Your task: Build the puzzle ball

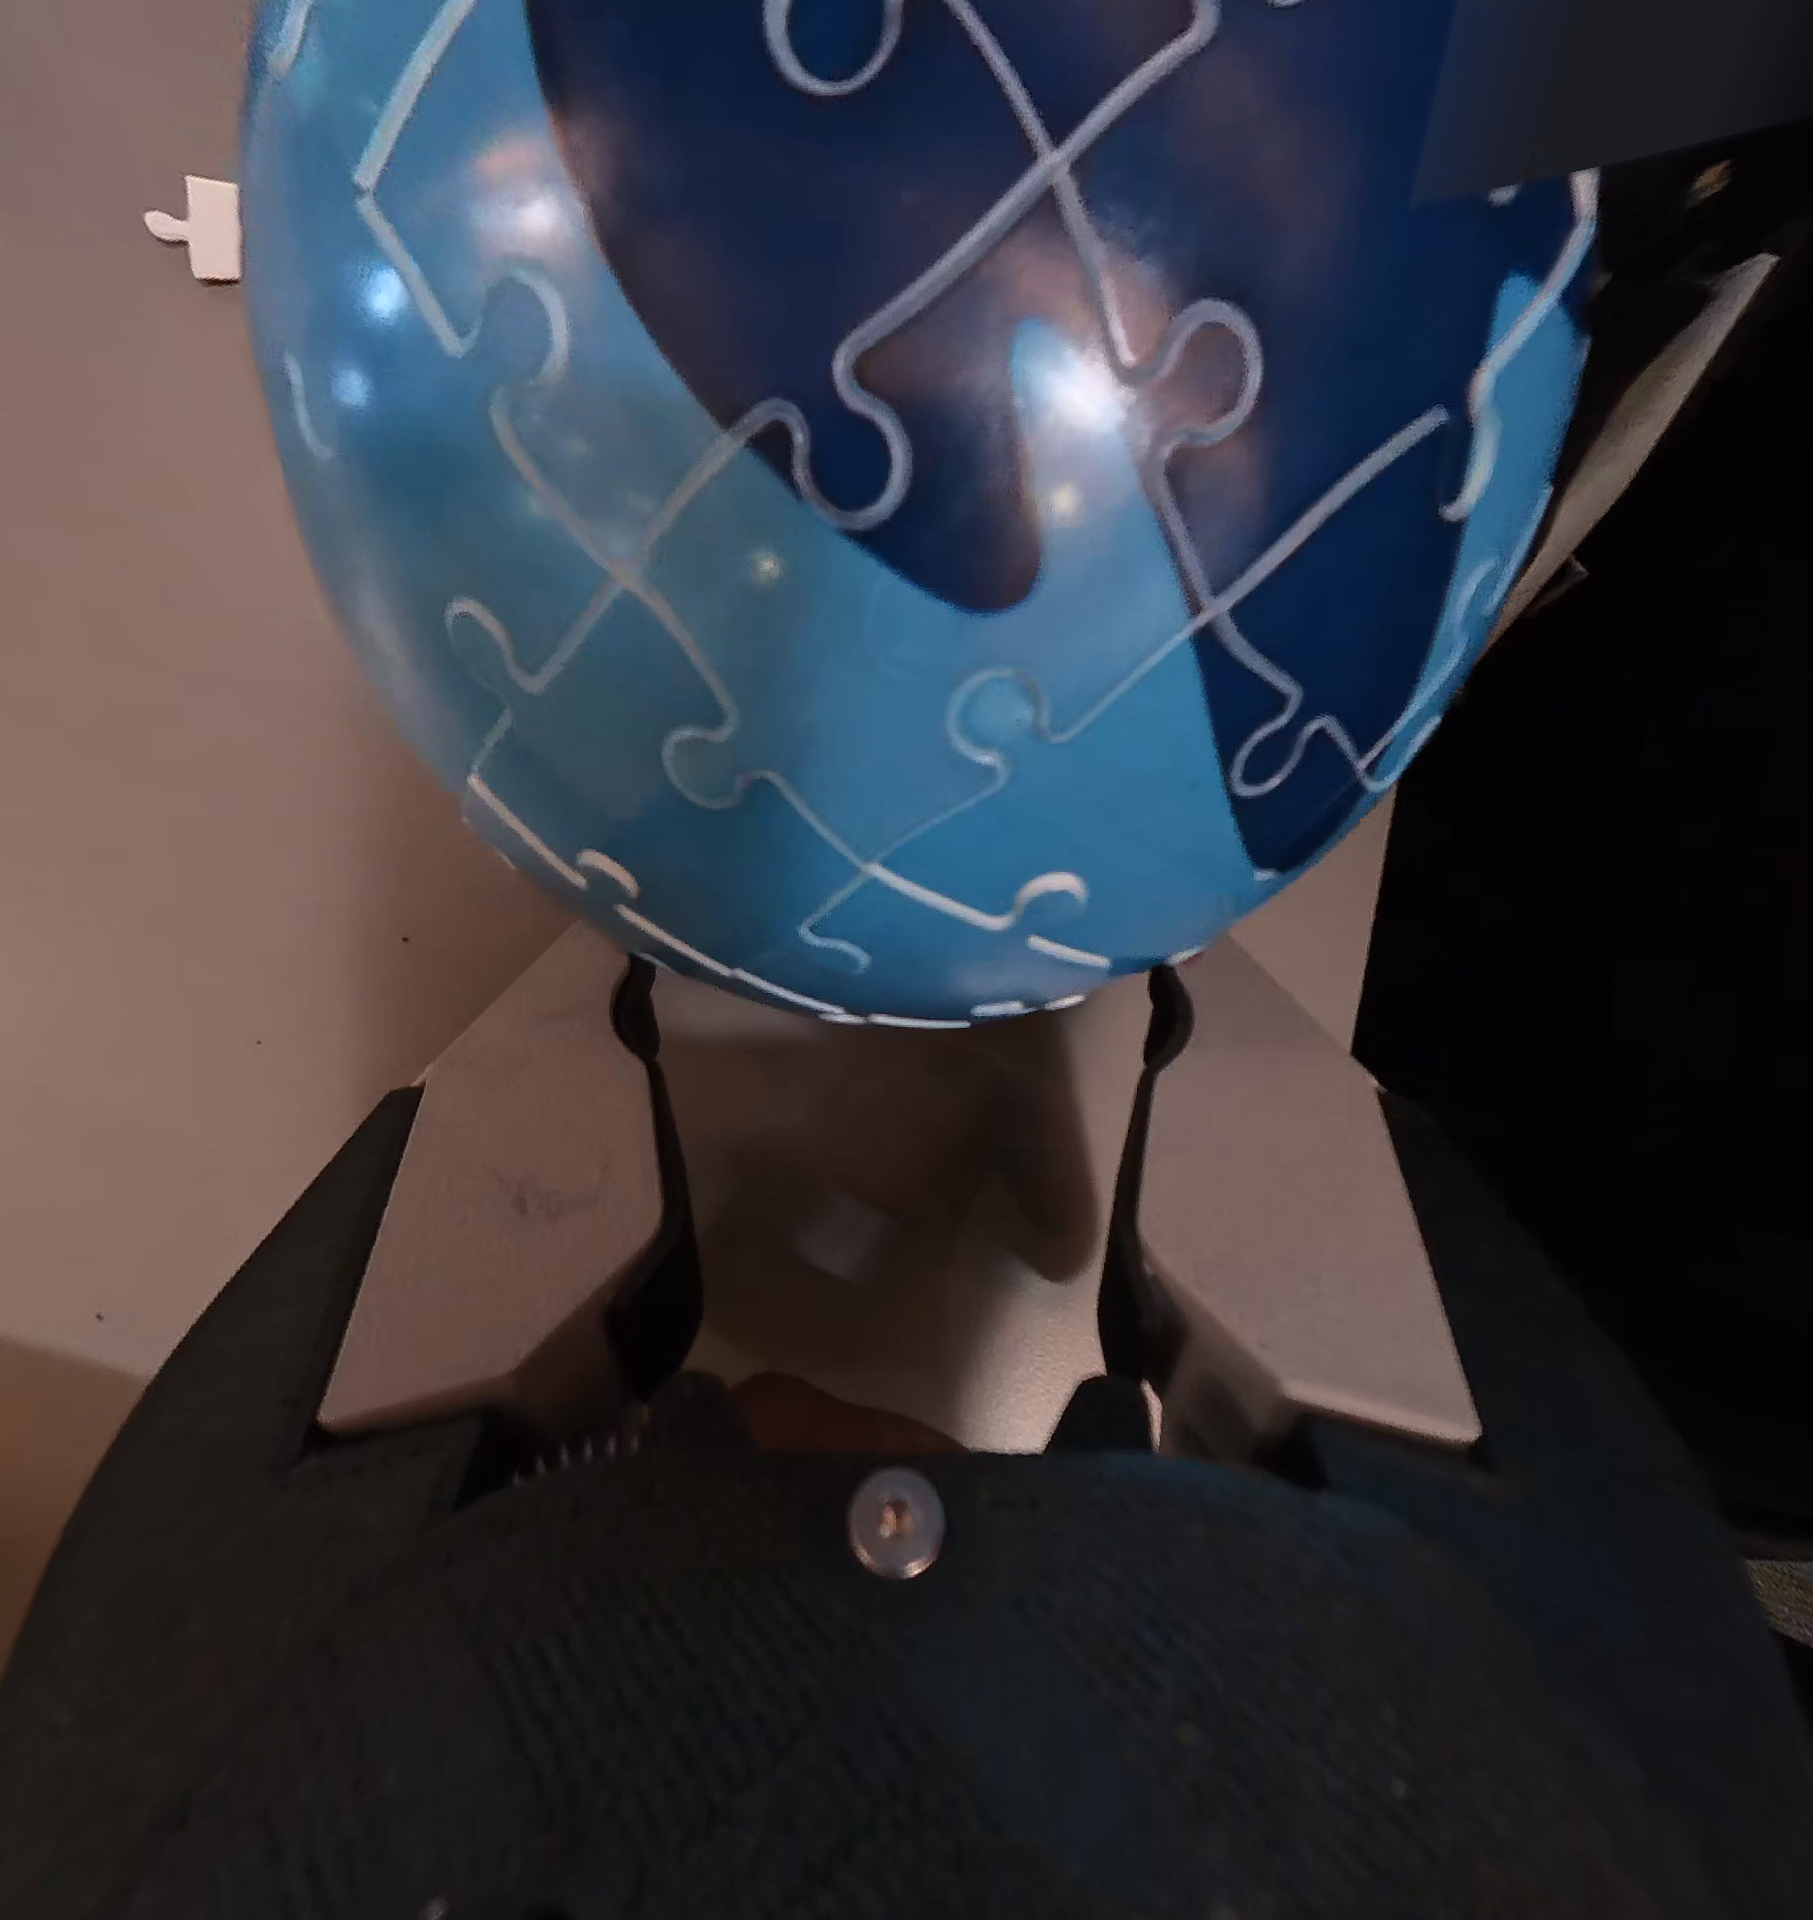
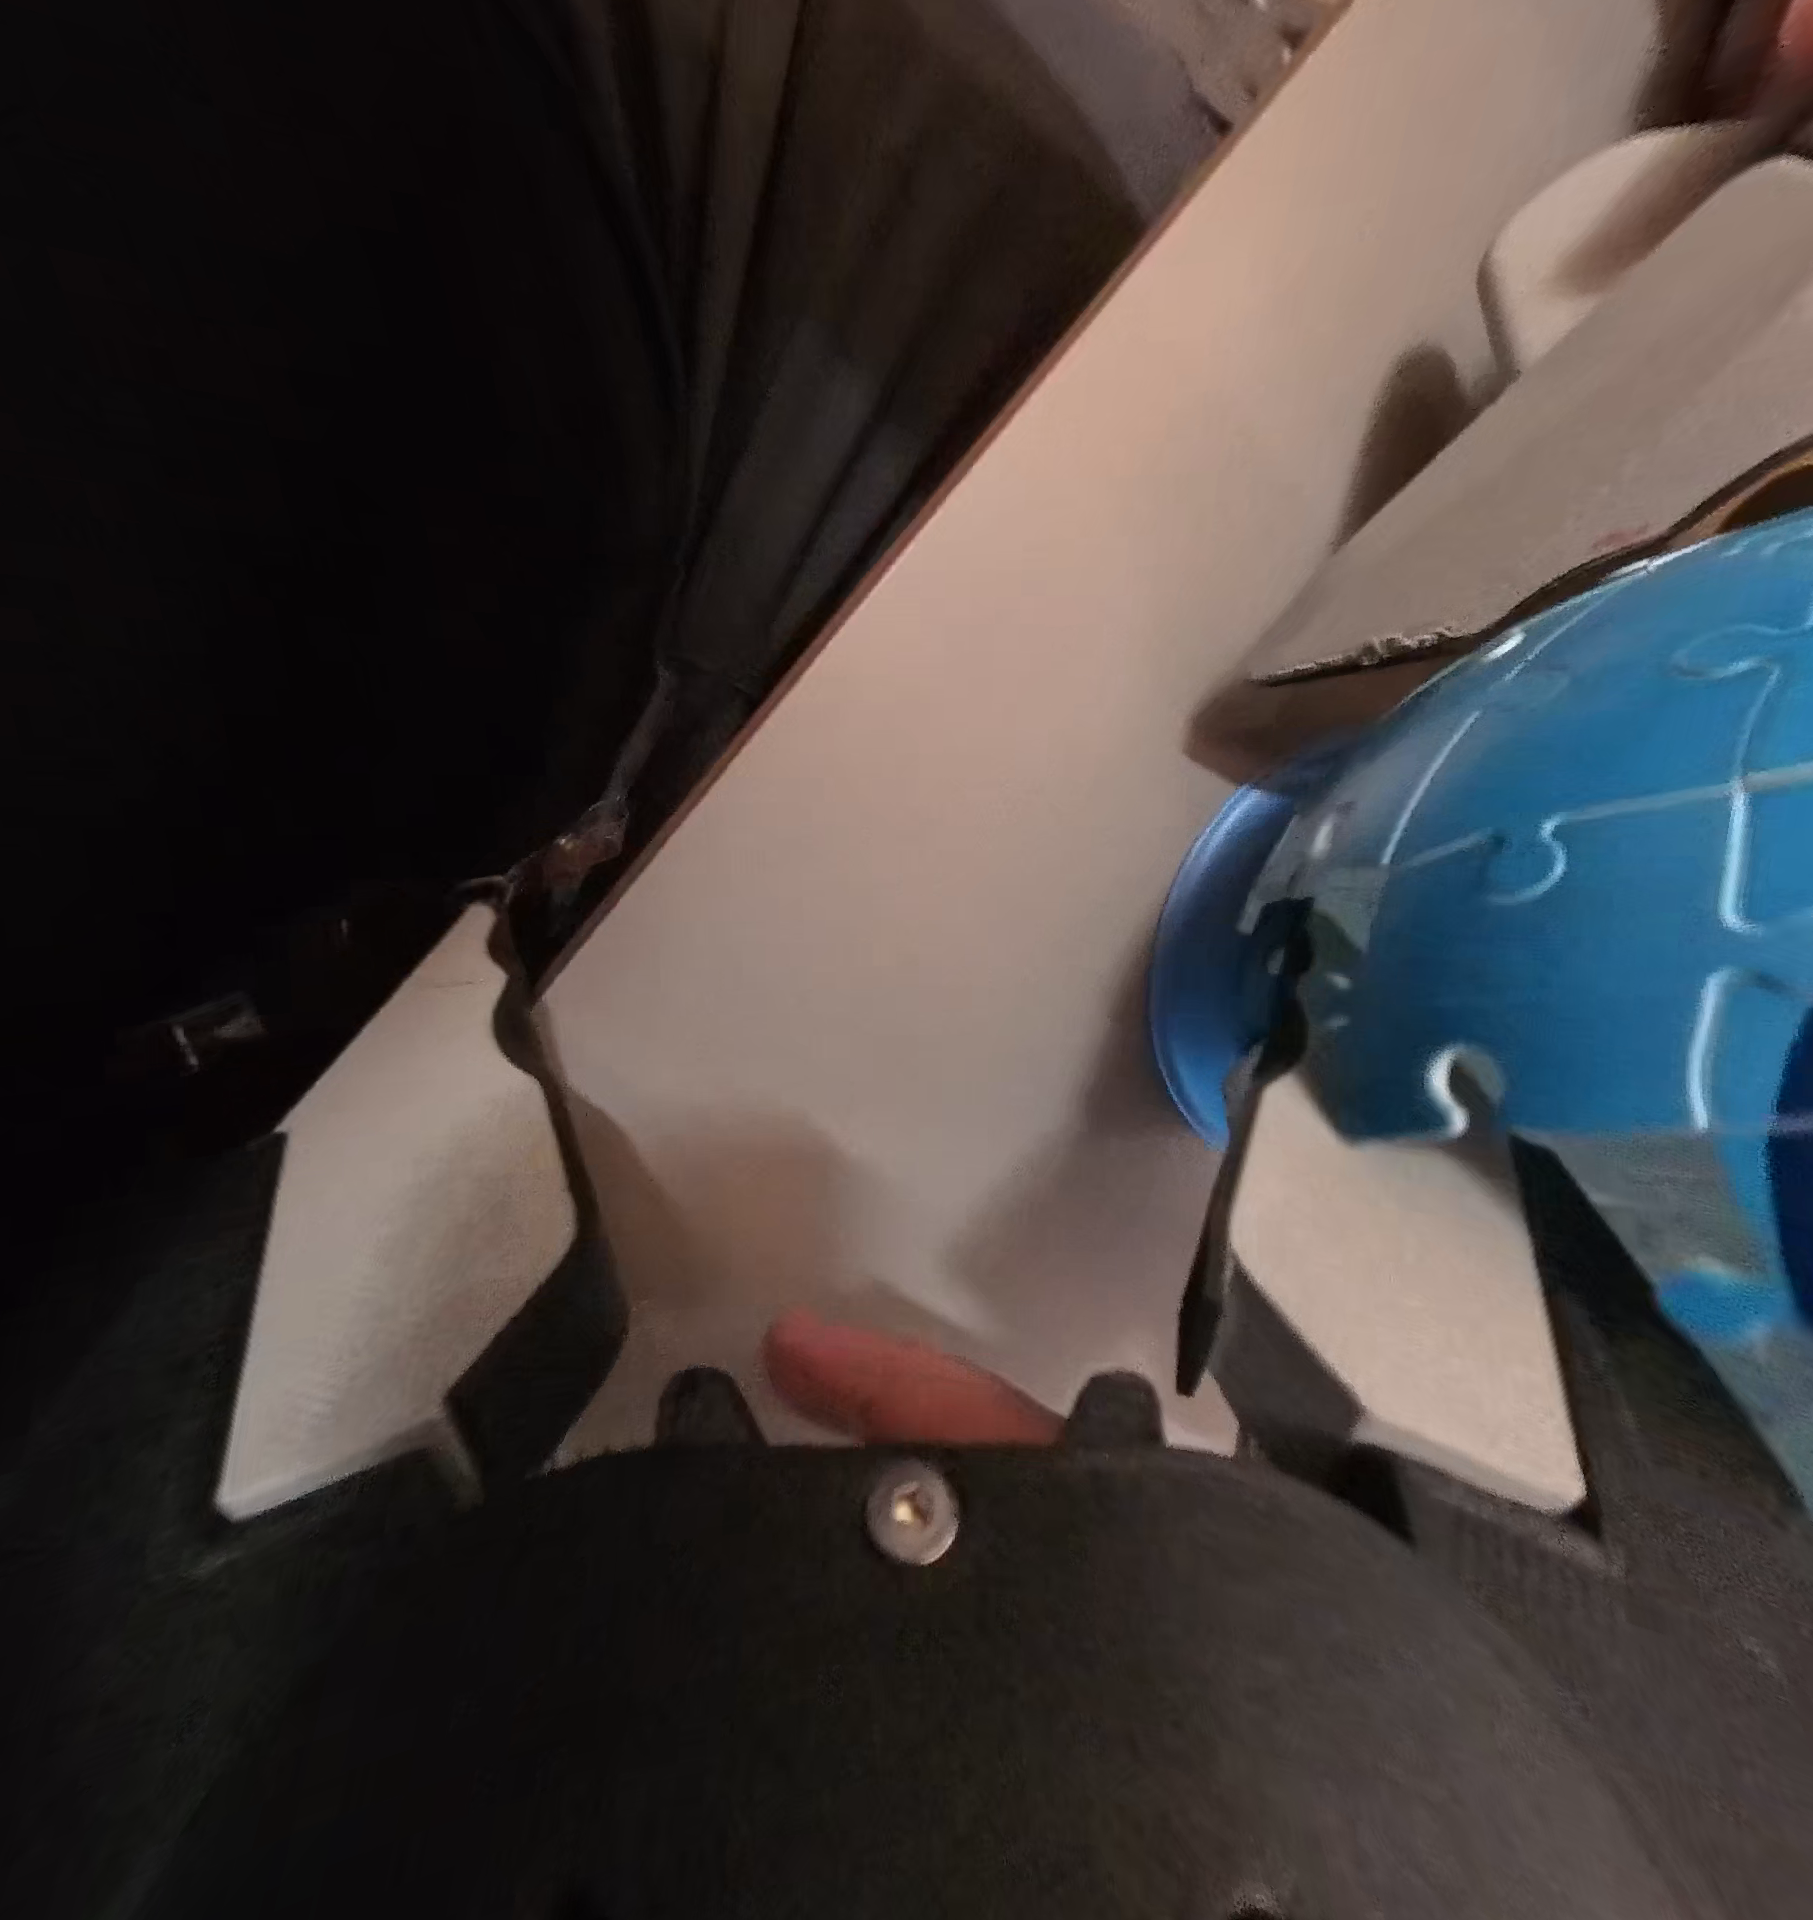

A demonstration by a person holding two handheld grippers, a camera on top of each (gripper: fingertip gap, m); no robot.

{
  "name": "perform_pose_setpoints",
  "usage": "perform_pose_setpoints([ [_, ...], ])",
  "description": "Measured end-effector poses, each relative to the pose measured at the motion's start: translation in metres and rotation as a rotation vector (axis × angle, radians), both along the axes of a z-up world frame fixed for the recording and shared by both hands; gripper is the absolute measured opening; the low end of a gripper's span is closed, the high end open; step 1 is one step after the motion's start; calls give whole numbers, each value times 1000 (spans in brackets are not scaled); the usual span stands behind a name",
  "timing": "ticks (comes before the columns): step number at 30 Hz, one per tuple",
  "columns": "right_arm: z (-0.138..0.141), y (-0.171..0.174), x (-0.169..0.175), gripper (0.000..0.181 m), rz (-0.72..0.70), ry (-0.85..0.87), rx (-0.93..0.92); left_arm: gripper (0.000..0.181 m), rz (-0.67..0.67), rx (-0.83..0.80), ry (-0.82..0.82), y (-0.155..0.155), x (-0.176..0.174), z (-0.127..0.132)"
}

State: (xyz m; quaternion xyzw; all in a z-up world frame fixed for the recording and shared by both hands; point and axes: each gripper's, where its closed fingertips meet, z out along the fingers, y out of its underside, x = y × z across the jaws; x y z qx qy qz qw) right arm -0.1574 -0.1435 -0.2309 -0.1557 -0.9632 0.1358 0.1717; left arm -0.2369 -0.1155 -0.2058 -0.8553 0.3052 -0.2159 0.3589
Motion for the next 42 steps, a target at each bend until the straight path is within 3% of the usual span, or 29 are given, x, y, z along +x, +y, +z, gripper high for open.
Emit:
perform_pose_setpoints([
  [6,27,13,14,133,-40,186,113,94,12,-4,-9,-2,-1,1],
  [9,36,25,30,131,-85,262,67,93,22,-7,-21,-3,-3,1],
  [11,38,34,38,132,-137,293,-15,93,14,-10,-28,-3,-2,2],
  [14,44,56,40,151,-271,320,-182,93,4,-14,-33,-3,-1,2],
  [17,61,80,33,141,-440,378,-395,94,-2,-3,-36,-5,-1,4],
  [19,68,76,33,150,-483,322,-546,94,-8,13,-47,-6,0,7],
  [22,84,54,29,147,-490,243,-800,95,-3,35,-68,-9,0,11],
  [26,91,51,7,122,-587,262,-946,96,-9,60,-76,-18,2,15],
  [27,92,46,4,124,-574,256,-974,95,-14,65,-81,-21,3,16],
  [30,81,56,-13,133,-617,278,-917,93,-26,72,-90,-28,4,18],
  [33,75,76,-27,116,-663,337,-823,84,-59,60,-96,-37,7,18],
  [35,76,74,-26,98,-619,308,-822,83,-55,61,-85,-40,4,16],
  [38,77,86,-23,96,-624,336,-805,95,-2,73,-67,-37,-9,17],
  [40,84,94,-20,89,-642,360,-876,99,25,105,-76,-33,-17,23],
  [42,99,92,-17,103,-607,402,-1025,101,50,150,-90,-24,-22,32],
])
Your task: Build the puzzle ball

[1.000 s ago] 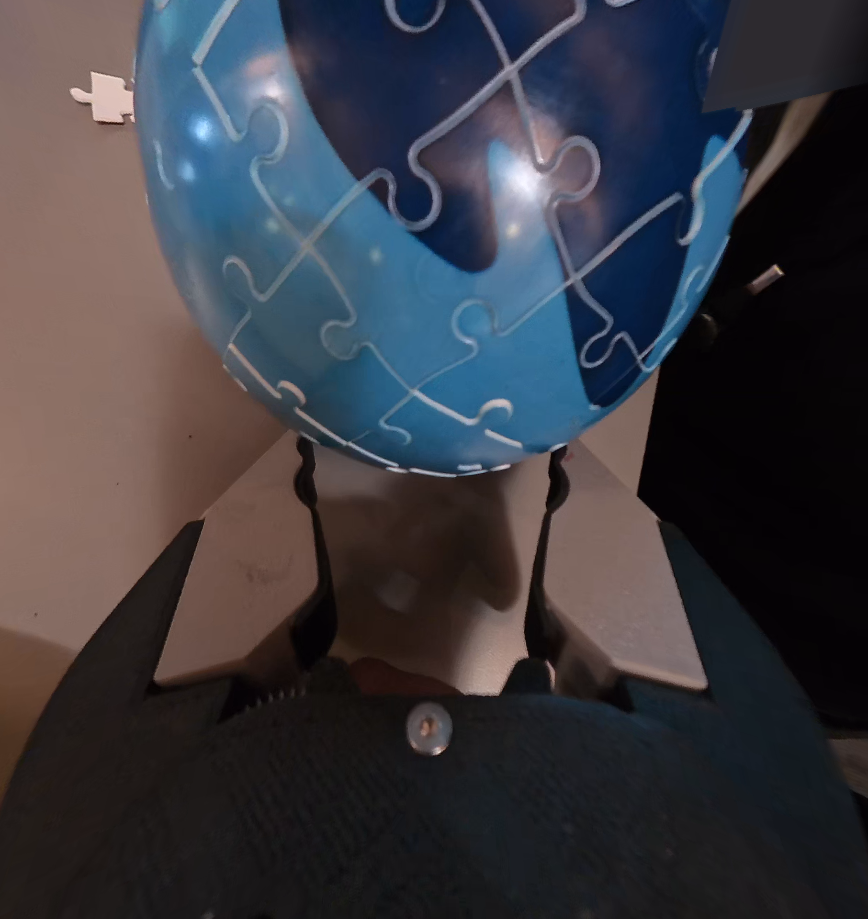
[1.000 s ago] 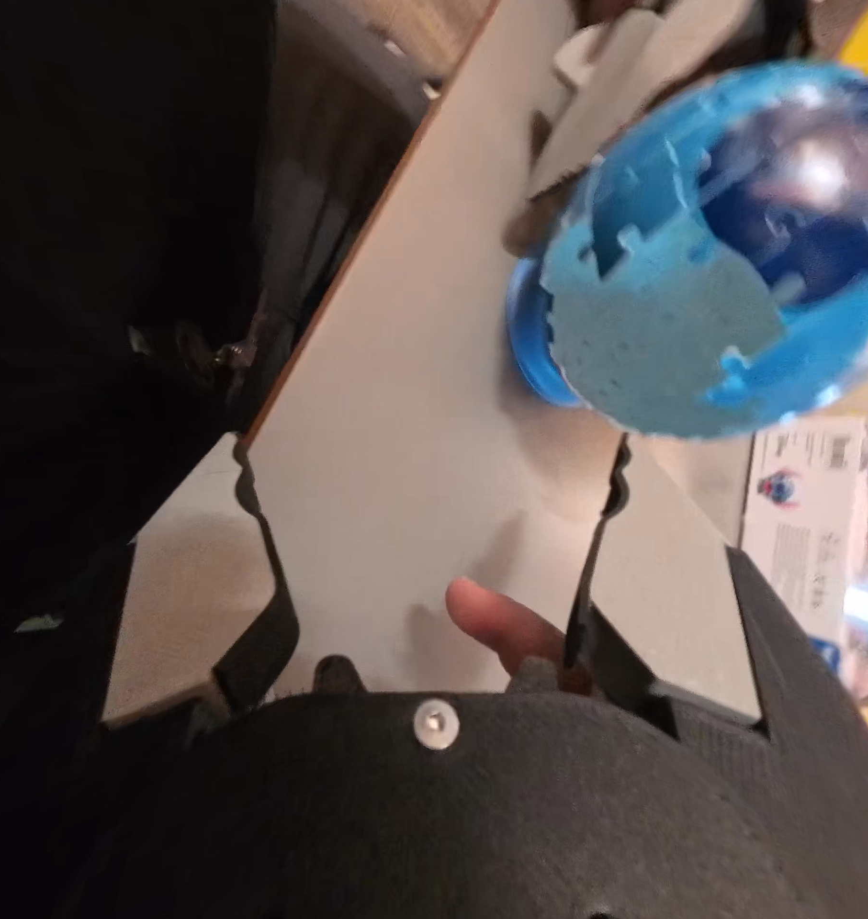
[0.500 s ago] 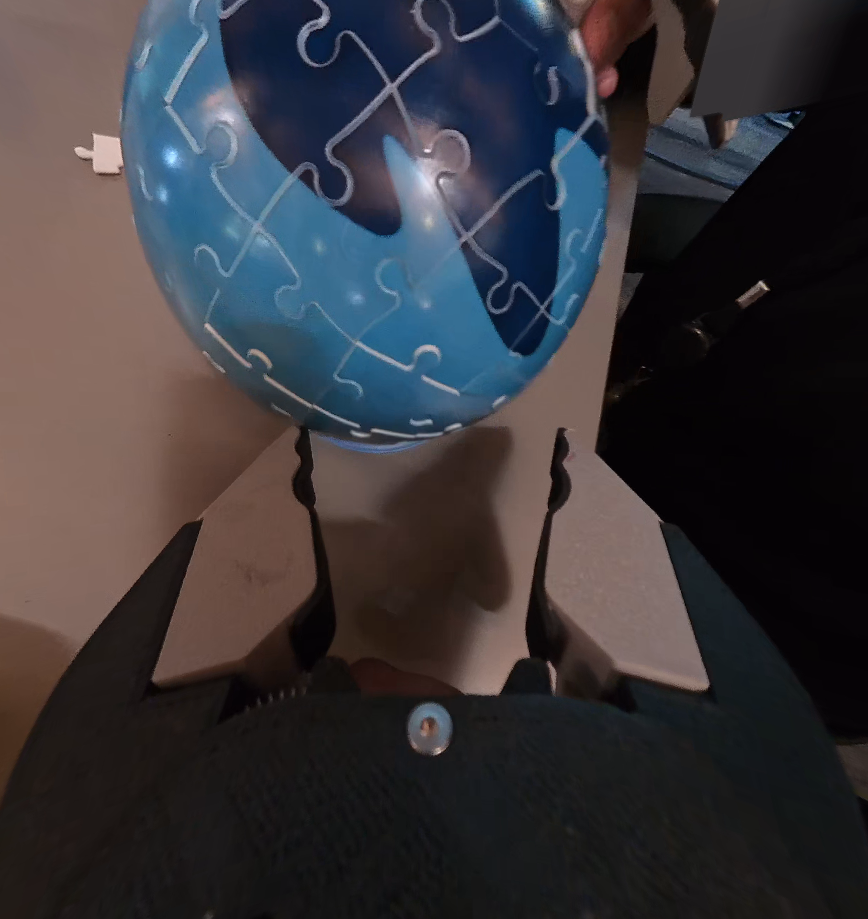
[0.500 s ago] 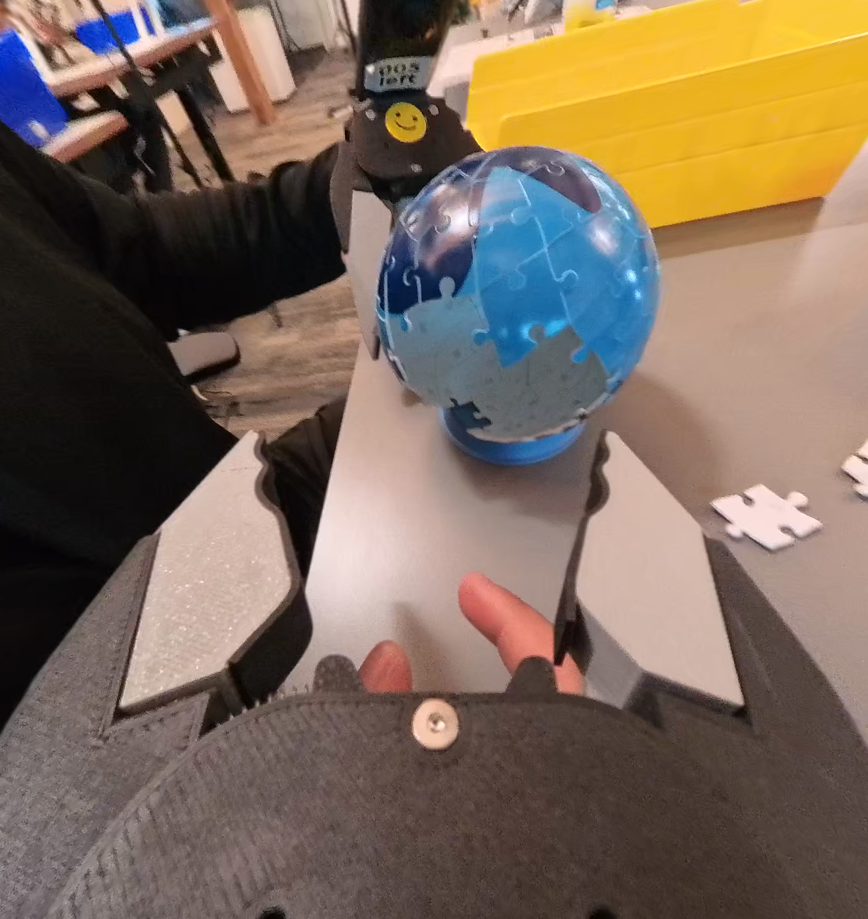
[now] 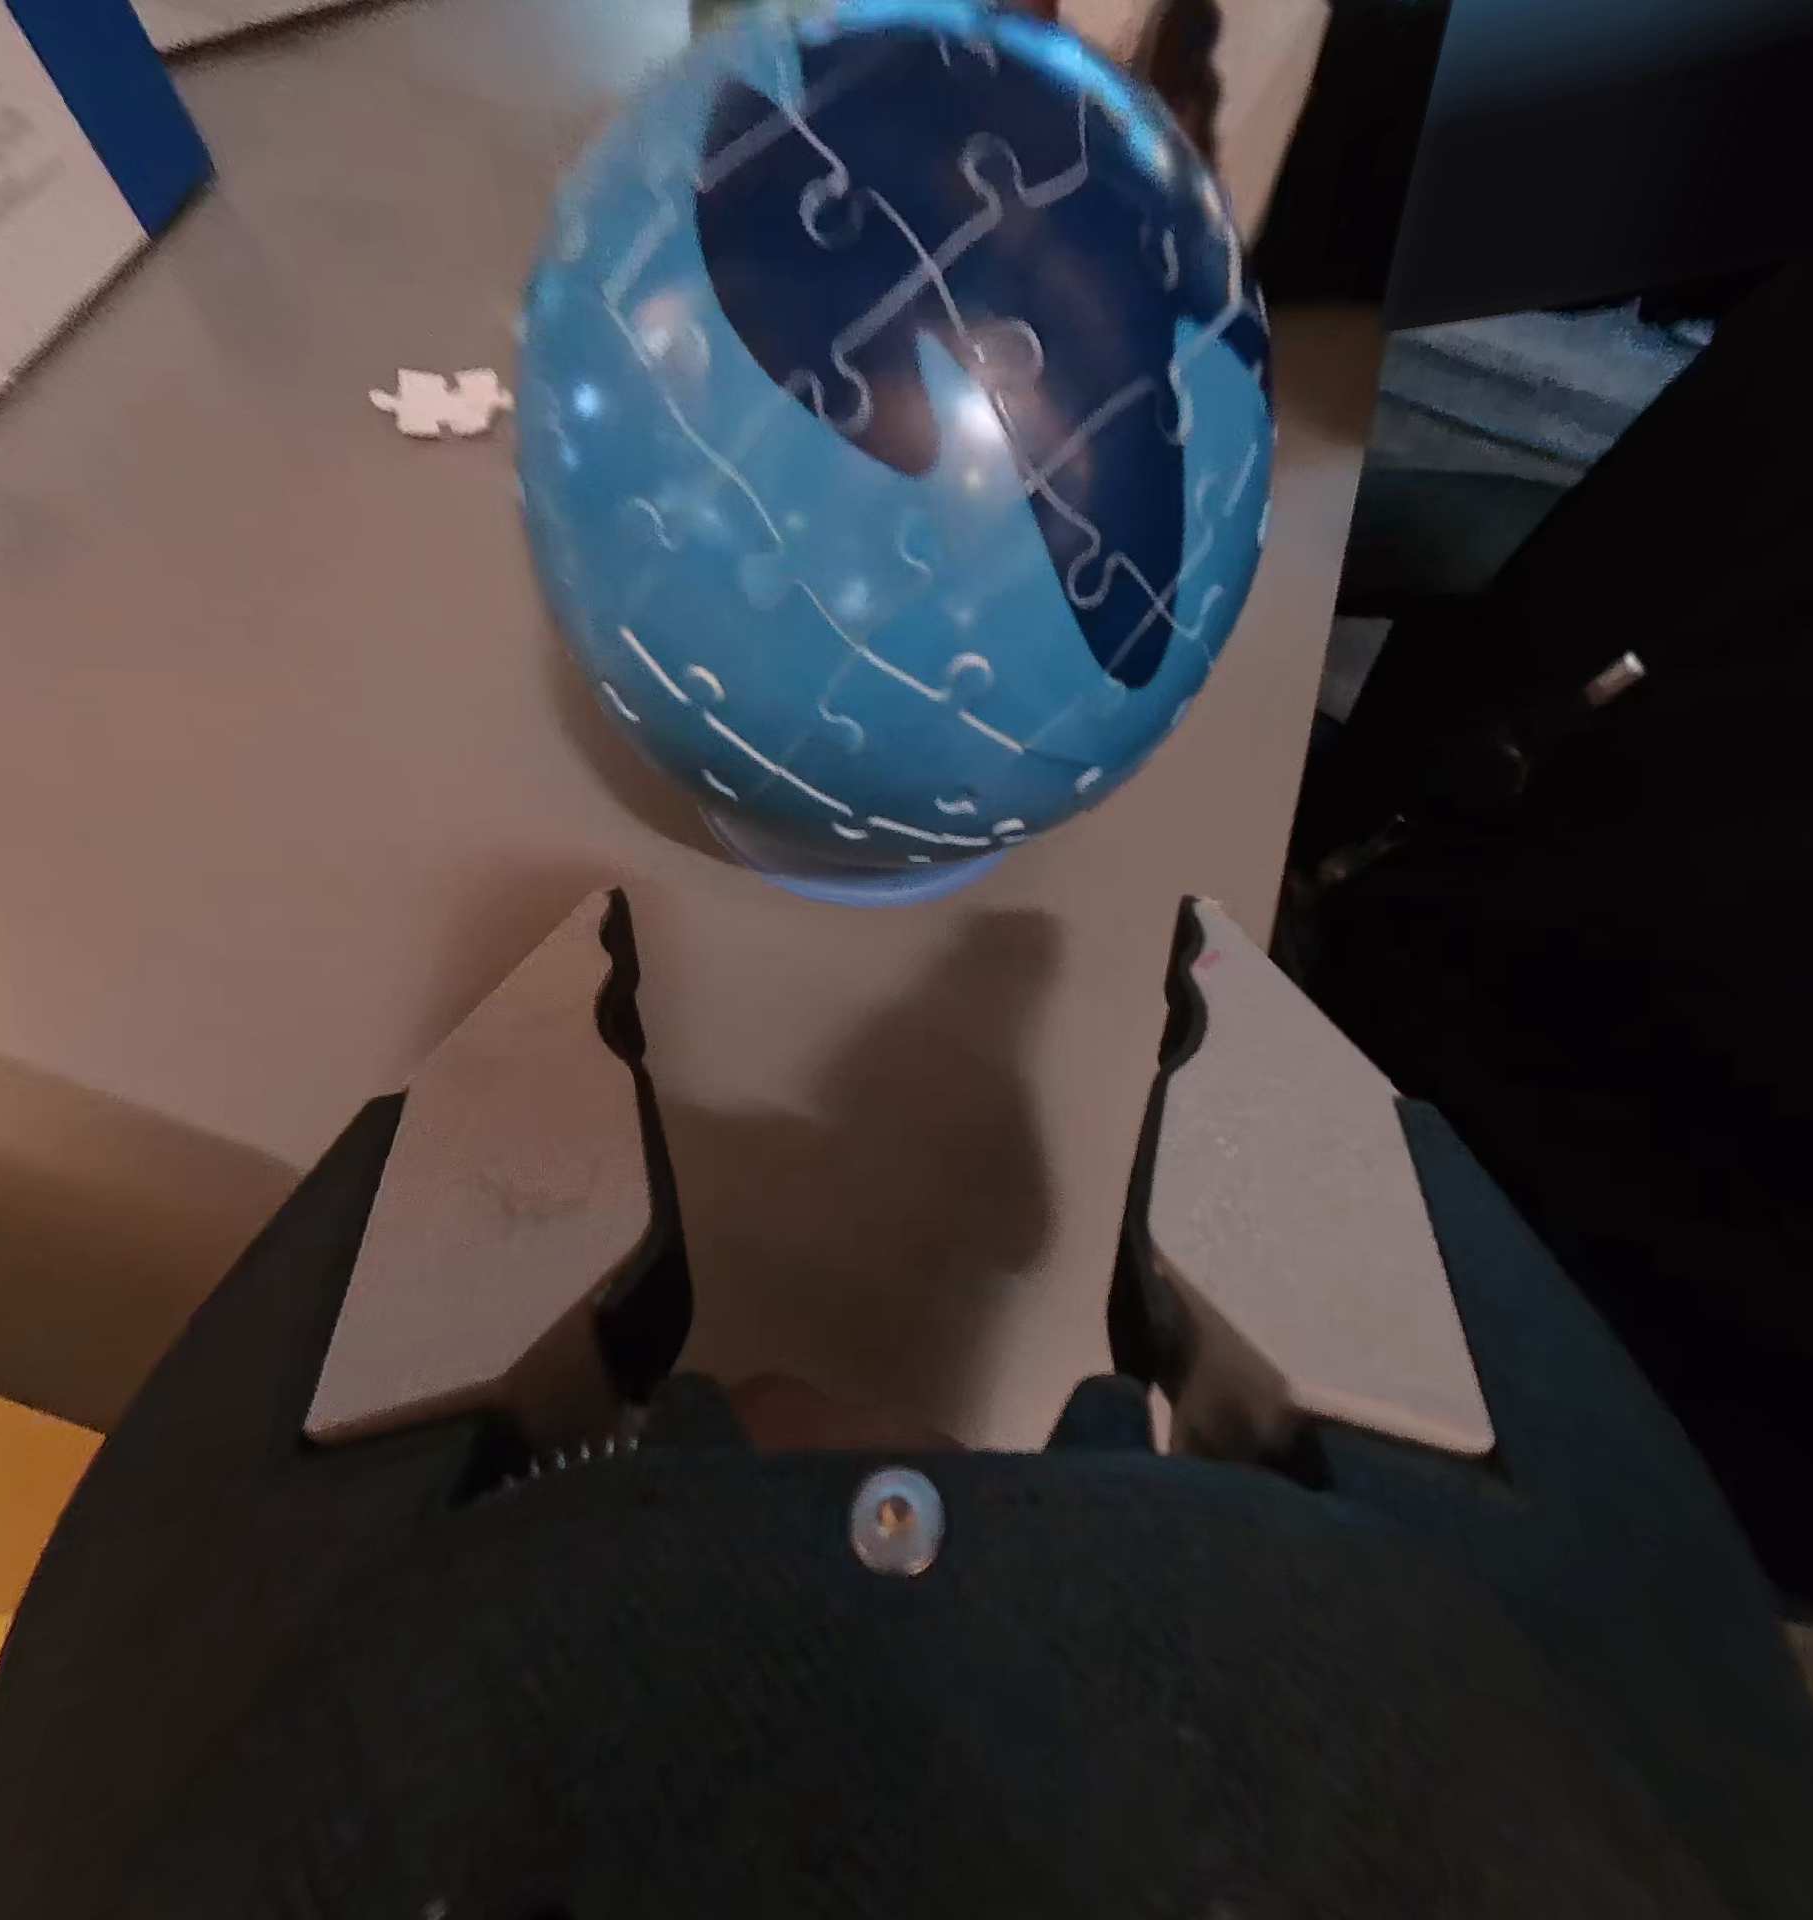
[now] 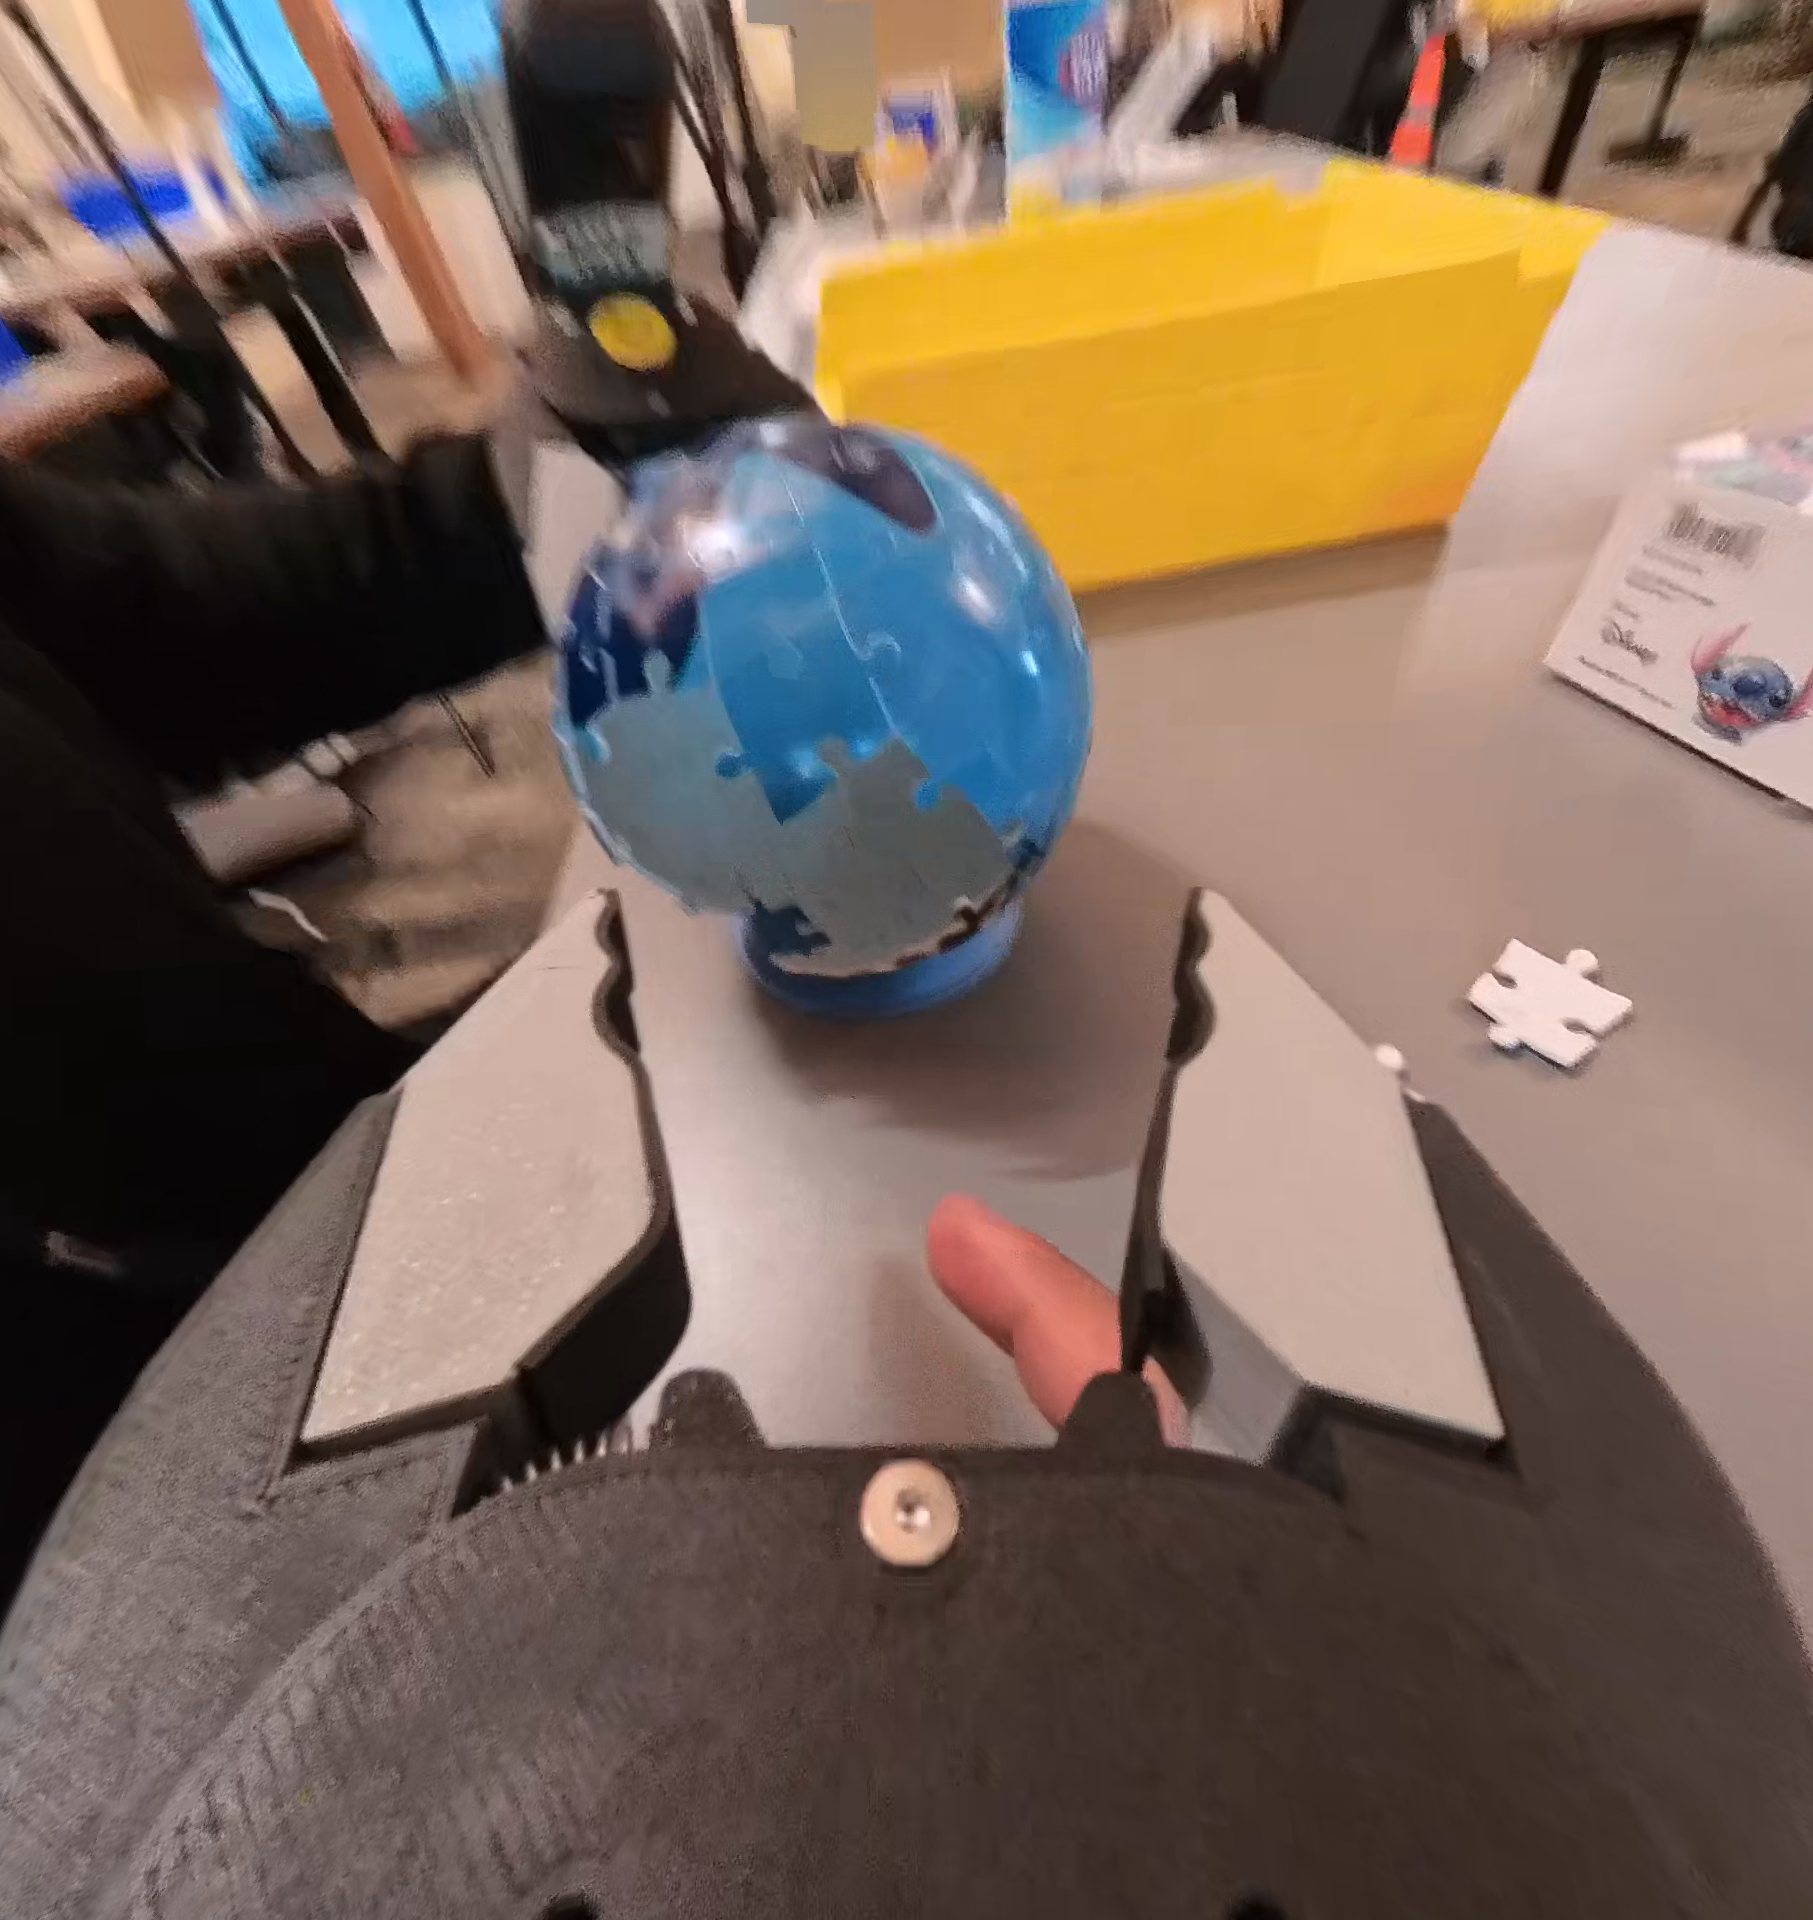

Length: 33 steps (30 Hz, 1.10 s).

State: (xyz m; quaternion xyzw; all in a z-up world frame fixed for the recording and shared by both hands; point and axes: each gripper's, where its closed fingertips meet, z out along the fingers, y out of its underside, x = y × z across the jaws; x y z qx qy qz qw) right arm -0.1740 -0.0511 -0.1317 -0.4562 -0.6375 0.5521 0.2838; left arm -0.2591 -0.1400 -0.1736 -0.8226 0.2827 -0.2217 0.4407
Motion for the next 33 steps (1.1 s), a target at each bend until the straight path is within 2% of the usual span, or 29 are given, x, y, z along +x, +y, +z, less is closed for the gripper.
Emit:
perform_pose_setpoints([
  [3,16,-11,14,149,115,108,-54,102,-18,12,-22,7,1,8],
  [4,20,-12,15,154,123,118,-60,102,-22,12,-10,9,1,8],
  [6,21,-10,14,156,103,111,-74,103,-32,10,9,13,1,8],
  [8,18,-2,6,156,-2,111,-33,104,-46,13,22,16,3,9],
  [11,4,-12,7,156,37,84,80,105,-63,23,27,20,4,9],
  [12,2,-15,7,154,57,67,80,105,-64,23,24,21,4,8],
  [13,0,-15,6,144,61,46,65,105,-65,21,19,23,5,7],
  [15,-4,-10,0,97,34,-7,18,105,-76,17,10,24,8,6],
  [16,-7,-8,-2,92,24,-38,-4,104,-83,20,11,23,10,6],
  [19,-15,1,-10,118,-26,-107,-43,104,-92,30,16,20,15,4],
  [22,-14,5,-16,119,-51,-91,-12,105,-78,49,14,20,17,3],
  [29,-29,9,-35,108,-95,-128,190,103,-73,48,8,12,21,0],
  [33,-34,19,-39,94,-124,-137,282,103,-86,40,16,6,24,-1],
])
